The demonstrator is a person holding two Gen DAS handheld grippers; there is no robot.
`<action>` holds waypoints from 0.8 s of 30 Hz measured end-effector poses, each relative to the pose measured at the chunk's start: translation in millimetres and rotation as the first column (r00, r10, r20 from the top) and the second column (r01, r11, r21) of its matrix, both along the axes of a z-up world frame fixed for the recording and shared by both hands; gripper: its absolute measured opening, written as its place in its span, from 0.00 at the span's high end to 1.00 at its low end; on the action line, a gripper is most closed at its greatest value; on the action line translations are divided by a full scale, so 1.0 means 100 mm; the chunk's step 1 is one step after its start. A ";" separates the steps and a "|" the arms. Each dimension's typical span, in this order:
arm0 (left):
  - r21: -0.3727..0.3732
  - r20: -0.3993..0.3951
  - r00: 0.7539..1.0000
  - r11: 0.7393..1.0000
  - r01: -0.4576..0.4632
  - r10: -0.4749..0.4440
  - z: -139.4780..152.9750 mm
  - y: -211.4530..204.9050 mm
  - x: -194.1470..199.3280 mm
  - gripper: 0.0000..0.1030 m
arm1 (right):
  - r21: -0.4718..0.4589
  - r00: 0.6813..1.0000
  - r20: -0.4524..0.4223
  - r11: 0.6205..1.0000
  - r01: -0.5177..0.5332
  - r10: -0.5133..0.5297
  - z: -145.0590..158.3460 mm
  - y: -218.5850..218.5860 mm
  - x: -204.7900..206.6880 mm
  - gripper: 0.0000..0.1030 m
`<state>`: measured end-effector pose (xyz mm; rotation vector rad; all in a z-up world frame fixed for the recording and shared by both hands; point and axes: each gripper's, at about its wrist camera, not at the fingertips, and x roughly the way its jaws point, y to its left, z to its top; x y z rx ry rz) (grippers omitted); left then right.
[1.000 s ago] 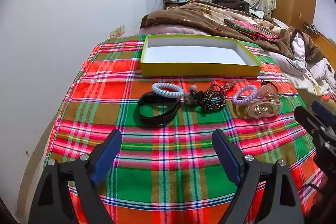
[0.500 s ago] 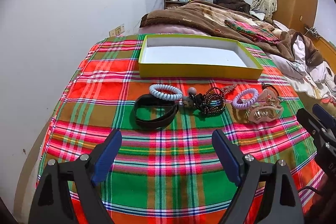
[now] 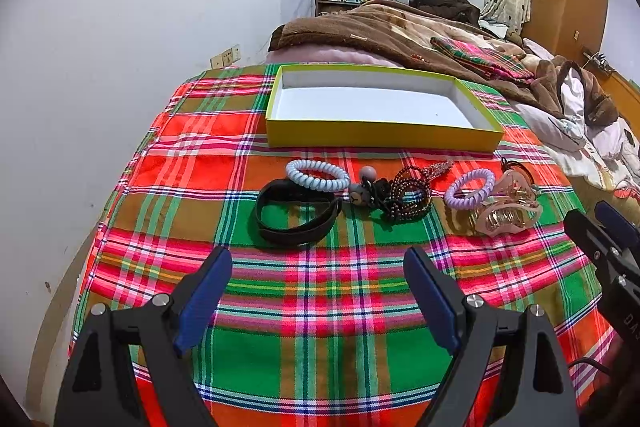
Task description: Organize jewelry
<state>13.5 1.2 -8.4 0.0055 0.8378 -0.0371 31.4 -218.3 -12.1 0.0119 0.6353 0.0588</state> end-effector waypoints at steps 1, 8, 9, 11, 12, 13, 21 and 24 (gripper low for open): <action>0.000 0.000 1.000 1.000 0.001 -0.001 0.00 0.00 0.00 0.13 | 0.000 1.000 -0.001 1.000 0.001 -0.001 0.00 0.00 0.00 0.26; 0.000 -0.003 1.000 1.000 0.003 -0.003 0.00 0.00 0.00 0.13 | -0.001 1.000 0.001 1.000 0.002 -0.002 0.01 -0.02 -0.01 0.26; -0.002 -0.002 1.000 1.000 0.003 -0.003 0.00 0.00 0.00 0.13 | -0.002 1.000 0.002 1.000 0.003 -0.003 0.01 -0.03 -0.01 0.26; -0.002 -0.003 1.000 1.000 0.004 -0.004 0.00 0.00 0.01 0.13 | 0.000 1.000 0.003 1.000 0.004 -0.004 0.01 -0.03 -0.01 0.26; -0.001 0.000 1.000 1.000 0.005 -0.005 0.00 -0.01 0.01 0.13 | 0.001 1.000 0.002 1.000 0.004 -0.004 0.01 -0.03 -0.01 0.26; 0.000 -0.001 1.000 1.000 0.006 -0.006 0.00 -0.02 0.01 0.13 | 0.000 1.000 0.003 1.000 0.003 -0.003 0.01 -0.03 -0.01 0.26; -0.020 -0.002 1.000 1.000 0.003 -0.003 0.02 0.02 0.05 0.13 | -0.007 1.000 0.010 1.000 0.008 -0.008 0.05 -0.06 0.02 0.26; -0.027 -0.014 1.000 1.000 0.002 -0.002 0.02 0.05 0.07 0.13 | -0.007 1.000 0.013 1.000 0.012 -0.012 0.07 -0.09 0.04 0.26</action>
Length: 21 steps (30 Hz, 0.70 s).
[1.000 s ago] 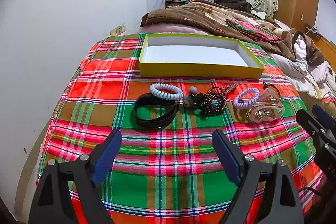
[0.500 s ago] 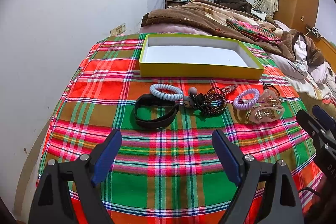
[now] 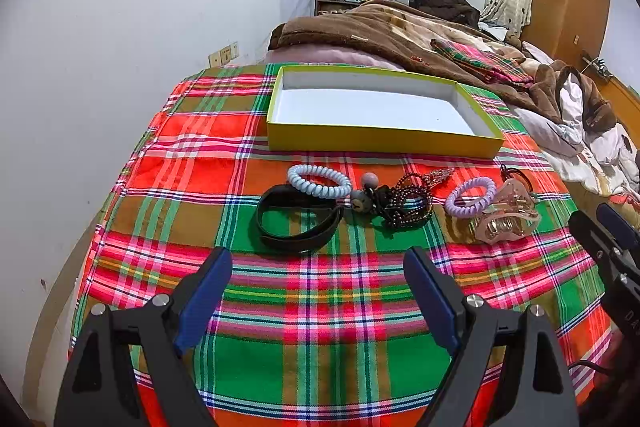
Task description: Organize jewelry
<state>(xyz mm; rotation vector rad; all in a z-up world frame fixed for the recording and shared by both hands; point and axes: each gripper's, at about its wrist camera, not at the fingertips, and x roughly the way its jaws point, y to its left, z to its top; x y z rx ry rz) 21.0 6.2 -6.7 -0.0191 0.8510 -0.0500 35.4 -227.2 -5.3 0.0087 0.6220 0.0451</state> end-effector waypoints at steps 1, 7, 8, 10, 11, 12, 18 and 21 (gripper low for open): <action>0.000 -0.005 1.000 1.000 -0.001 0.001 0.00 0.01 0.01 0.13 | 0.000 1.000 0.001 1.000 0.002 -0.002 0.01 -0.01 0.01 0.26; 0.036 -0.013 0.999 0.999 0.035 -0.034 0.01 0.04 0.11 0.13 | 0.001 1.000 0.002 1.000 0.022 -0.022 0.09 -0.19 0.15 0.26; 0.013 -0.022 0.998 0.998 0.054 -0.053 0.01 0.06 0.14 0.13 | -0.003 1.000 0.002 1.000 0.027 -0.027 0.10 -0.23 0.19 0.26; -0.053 -0.039 0.995 0.995 0.087 -0.090 0.02 0.13 0.22 0.13 | 0.006 0.999 -0.004 0.999 0.050 -0.050 0.13 -0.35 0.29 0.26; -0.081 -0.045 0.994 0.992 0.096 -0.100 0.04 0.16 0.27 0.13 | 0.016 0.999 -0.014 0.999 0.052 -0.051 0.13 -0.42 0.36 0.26; -0.094 -0.045 0.993 0.990 0.105 -0.109 0.05 0.18 0.32 0.13 | 0.019 0.998 -0.026 0.998 0.055 -0.055 0.14 -0.48 0.42 0.26; -0.128 -0.051 0.990 0.984 0.124 -0.131 0.12 0.25 0.60 0.13 | 0.002 0.992 -0.120 0.999 0.042 -0.041 0.00 -0.72 0.80 0.26; -0.157 -0.076 0.987 0.979 0.130 -0.143 0.08 0.28 0.74 0.13 | 0.015 0.987 -0.163 1.000 -0.005 0.007 -0.09 -0.77 0.94 0.26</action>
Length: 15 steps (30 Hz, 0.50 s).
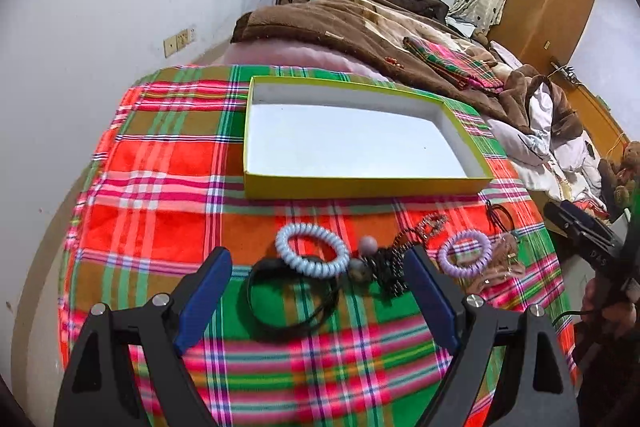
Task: Organize jewelry
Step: 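Grasp the black beaded hair tie with the right gripper while the left gripper approaches the white coil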
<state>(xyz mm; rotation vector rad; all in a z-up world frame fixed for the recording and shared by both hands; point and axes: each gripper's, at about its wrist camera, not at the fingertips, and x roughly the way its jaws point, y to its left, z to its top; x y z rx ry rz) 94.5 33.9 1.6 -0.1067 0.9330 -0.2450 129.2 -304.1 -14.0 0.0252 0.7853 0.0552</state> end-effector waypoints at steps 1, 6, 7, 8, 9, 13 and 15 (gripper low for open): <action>-0.001 -0.013 1.000 1.000 -0.009 0.009 -0.02 0.01 0.03 0.14 | 0.010 1.000 -0.014 1.000 -0.012 0.012 -0.03 -0.01 0.02 0.28; -0.013 -0.036 0.999 1.000 -0.014 0.013 -0.07 0.07 0.13 0.13 | 0.009 0.996 -0.077 0.999 -0.051 0.052 -0.19 -0.02 0.18 0.44; -0.014 -0.043 0.999 1.000 -0.019 0.018 -0.08 0.08 0.15 0.13 | 0.013 0.994 -0.089 0.998 -0.069 0.069 -0.23 0.00 0.20 0.47; -0.014 -0.048 0.999 1.000 -0.026 0.025 -0.09 0.10 0.16 0.13 | 0.015 0.991 -0.101 0.996 -0.084 0.085 -0.26 0.02 0.23 0.48; -0.015 -0.052 0.998 0.999 -0.029 0.029 -0.10 0.11 0.17 0.13 | 0.015 0.989 -0.109 0.995 -0.098 0.099 -0.30 0.04 0.25 0.48; -0.020 -0.084 0.996 0.999 -0.030 0.029 -0.16 0.12 0.20 0.13 | 0.013 0.981 -0.143 0.992 -0.129 0.130 -0.40 0.09 0.32 0.55; -0.027 -0.093 0.995 0.999 -0.036 0.033 -0.18 0.14 0.20 0.14 | -0.011 0.980 -0.151 0.991 -0.134 0.131 -0.43 0.13 0.32 0.58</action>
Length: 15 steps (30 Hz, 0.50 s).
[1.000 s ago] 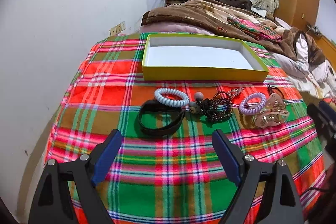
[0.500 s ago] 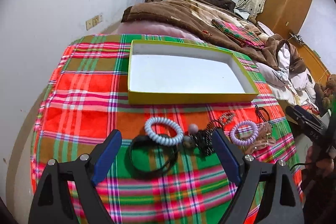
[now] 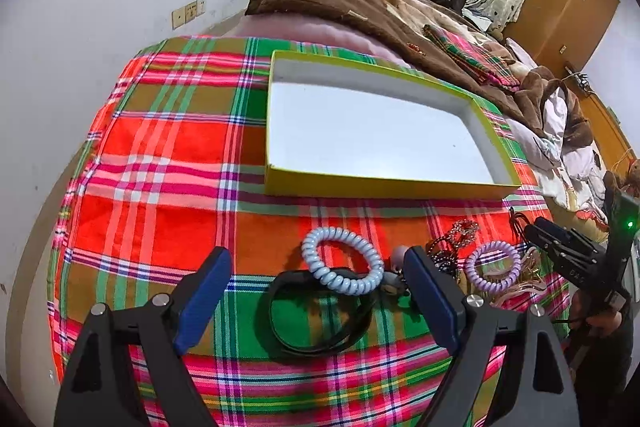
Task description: Organize jewelry
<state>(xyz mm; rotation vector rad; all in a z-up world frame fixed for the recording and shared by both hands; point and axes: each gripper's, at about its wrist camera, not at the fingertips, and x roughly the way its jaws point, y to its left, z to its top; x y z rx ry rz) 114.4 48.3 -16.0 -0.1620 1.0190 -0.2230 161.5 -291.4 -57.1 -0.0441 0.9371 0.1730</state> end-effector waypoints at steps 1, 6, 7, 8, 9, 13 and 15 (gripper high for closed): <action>-0.007 -0.003 1.000 1.000 -0.003 0.003 -0.01 0.02 0.01 0.13 | -0.007 1.000 0.001 1.000 -0.003 0.003 -0.01 0.00 -0.01 0.59; -0.024 -0.003 1.000 1.000 -0.014 0.014 0.01 0.08 0.02 0.13 | -0.041 1.000 0.003 0.999 -0.001 0.002 -0.02 0.01 -0.02 0.86; -0.029 -0.003 1.000 0.999 -0.015 0.015 0.02 0.09 0.02 0.14 | -0.047 1.000 0.006 0.999 -0.003 0.003 -0.02 0.02 -0.03 0.95; -0.035 -0.004 1.000 0.999 -0.015 0.015 0.02 0.10 0.03 0.14 | -0.053 1.000 0.009 0.999 -0.002 0.002 -0.02 0.03 -0.04 0.97; -0.041 -0.008 1.000 0.999 -0.014 0.014 0.02 0.10 0.03 0.14 | -0.057 1.000 0.012 0.998 0.002 -0.001 -0.02 0.03 -0.05 0.98; -0.022 -0.024 0.999 1.000 -0.022 0.022 0.01 0.16 0.07 0.13 | -0.028 0.998 0.045 0.999 0.035 -0.034 0.04 -0.01 -0.10 0.98; -0.015 -0.034 0.999 1.000 -0.018 0.017 -0.01 0.18 0.11 0.14 | -0.006 0.996 0.075 0.999 0.052 -0.052 0.11 -0.03 -0.13 0.98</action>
